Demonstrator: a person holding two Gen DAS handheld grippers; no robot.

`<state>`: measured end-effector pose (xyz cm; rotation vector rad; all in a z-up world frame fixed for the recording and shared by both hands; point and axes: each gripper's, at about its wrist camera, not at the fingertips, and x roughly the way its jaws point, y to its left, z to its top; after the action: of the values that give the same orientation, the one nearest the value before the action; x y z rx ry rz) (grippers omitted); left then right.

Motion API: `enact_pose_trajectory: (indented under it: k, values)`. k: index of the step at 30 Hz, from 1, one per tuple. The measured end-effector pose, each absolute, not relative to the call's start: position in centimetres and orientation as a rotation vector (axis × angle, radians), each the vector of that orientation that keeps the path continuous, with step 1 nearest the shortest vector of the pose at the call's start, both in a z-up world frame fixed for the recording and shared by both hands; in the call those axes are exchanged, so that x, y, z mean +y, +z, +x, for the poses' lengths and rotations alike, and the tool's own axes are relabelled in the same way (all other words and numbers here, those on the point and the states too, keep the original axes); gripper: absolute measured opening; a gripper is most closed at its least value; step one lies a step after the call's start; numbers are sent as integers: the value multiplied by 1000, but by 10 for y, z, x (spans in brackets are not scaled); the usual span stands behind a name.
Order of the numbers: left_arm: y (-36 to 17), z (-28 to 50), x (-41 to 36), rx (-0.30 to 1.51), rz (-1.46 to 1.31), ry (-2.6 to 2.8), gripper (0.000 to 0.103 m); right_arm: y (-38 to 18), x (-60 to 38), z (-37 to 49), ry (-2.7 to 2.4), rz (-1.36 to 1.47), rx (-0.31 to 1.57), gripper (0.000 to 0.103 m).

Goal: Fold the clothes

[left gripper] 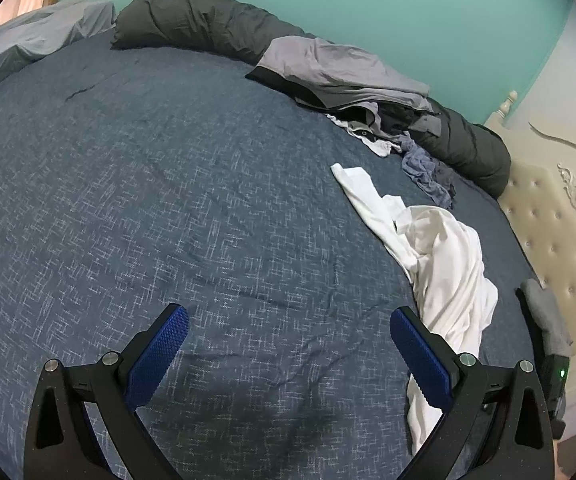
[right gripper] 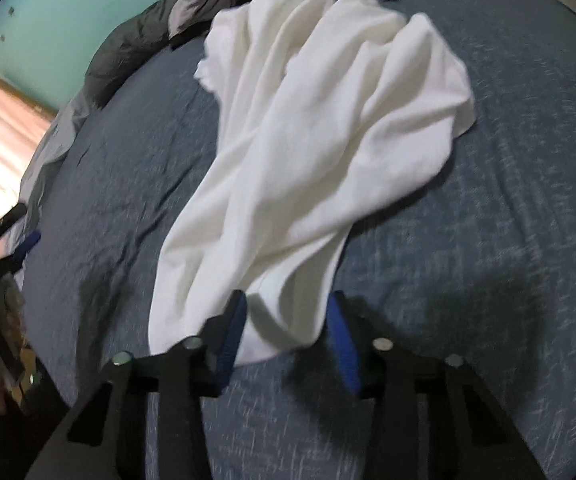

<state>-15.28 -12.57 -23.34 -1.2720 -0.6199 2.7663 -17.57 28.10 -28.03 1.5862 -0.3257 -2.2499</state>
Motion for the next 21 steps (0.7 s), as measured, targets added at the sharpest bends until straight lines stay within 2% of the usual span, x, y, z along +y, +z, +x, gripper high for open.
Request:
enact_pose_trajectory:
  k: [1, 4, 8, 14, 21]
  values:
    - [-233, -152, -126, -618, -1272, 2766, 103, -281, 278, -174, -2240, 1593, -296, 16]
    - [-232, -151, -125, -615, -1270, 2767, 103, -280, 271, -173, -2229, 1586, -264, 4]
    - [-230, -149, -126, -620, -1264, 2767, 103, -256, 274, -179, -2278, 1483, -332, 3]
    - [-227, -149, -129, -637, -1247, 2764, 103, -189, 261, -209, -2334, 1288, -340, 2]
    - [-228, -150, -129, -642, -1256, 2755, 103, -112, 193, -254, -2324, 1123, -203, 2]
